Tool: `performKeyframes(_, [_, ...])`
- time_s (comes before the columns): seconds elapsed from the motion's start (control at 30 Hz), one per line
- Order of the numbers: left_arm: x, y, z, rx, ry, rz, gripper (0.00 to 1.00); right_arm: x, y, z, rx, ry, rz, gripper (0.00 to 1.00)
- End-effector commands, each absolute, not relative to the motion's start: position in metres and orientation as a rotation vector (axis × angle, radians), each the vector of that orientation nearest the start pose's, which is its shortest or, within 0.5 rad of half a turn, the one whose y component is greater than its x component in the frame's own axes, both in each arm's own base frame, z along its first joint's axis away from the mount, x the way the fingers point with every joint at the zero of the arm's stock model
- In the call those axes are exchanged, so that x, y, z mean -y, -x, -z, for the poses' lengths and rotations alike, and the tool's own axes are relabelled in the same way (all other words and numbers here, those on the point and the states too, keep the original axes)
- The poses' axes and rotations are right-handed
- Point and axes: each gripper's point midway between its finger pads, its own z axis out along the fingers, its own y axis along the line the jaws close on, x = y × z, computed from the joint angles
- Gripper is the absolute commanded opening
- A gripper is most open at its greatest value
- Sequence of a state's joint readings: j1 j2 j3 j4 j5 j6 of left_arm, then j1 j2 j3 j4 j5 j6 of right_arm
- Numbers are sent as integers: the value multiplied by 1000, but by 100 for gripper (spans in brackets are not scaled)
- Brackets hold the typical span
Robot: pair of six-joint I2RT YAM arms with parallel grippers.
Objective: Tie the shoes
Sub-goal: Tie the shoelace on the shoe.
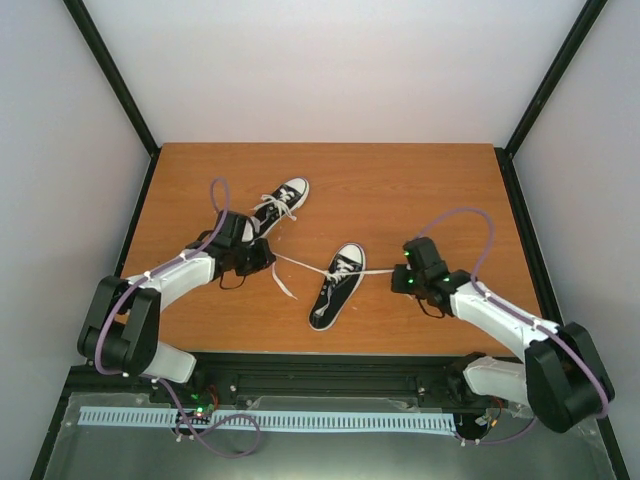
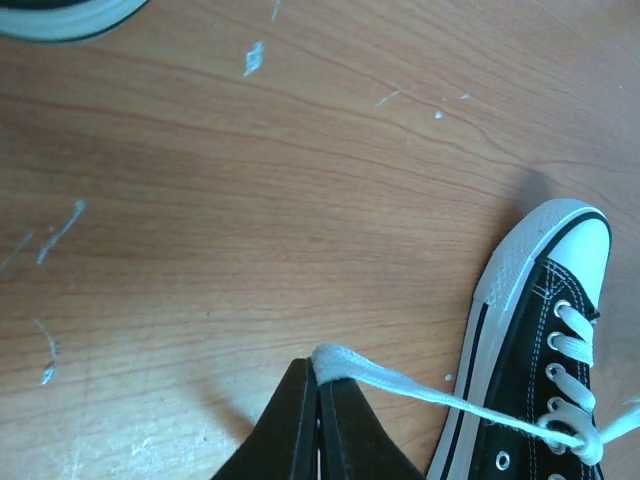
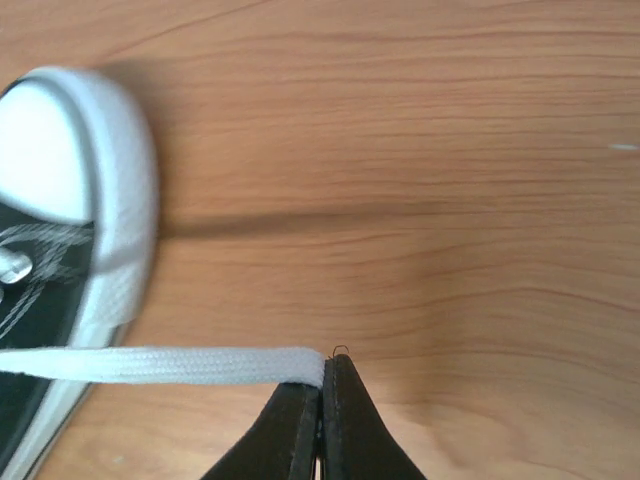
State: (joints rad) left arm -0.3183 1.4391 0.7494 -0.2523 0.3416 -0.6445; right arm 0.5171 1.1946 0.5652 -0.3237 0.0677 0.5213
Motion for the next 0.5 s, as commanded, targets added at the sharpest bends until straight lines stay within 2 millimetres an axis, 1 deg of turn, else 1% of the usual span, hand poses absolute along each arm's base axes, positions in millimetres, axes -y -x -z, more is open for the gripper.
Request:
performKeyframes(0.0, [146, -335, -84, -2506, 432, 790, 1, -98, -262, -63, -2563, -279, -342, 3])
performKeyframes(0.1, [132, -332, -80, -2510, 465, 741, 1, -77, -259, -73, -2524, -381, -340, 3])
performKeyframes(0.17, [126, -330, -76, -2521, 473, 714, 1, -66, -256, -79, -2492, -445, -353, 3])
performKeyframes(0.23, [124, -327, -72, -2535, 475, 703, 1, -54, -252, -81, -2464, -519, -373, 3])
performKeyframes(0.3, [125, -323, -65, -2558, 473, 704, 1, -46, -246, -77, -2461, -583, -389, 3])
performKeyframes(0.4, [127, -317, -50, -2608, 468, 706, 1, -44, -239, -68, -2468, -631, -420, 3])
performKeyframes(0.47, [128, -311, -41, -2642, 466, 718, 1, -49, -236, -61, -2479, -635, -460, 3])
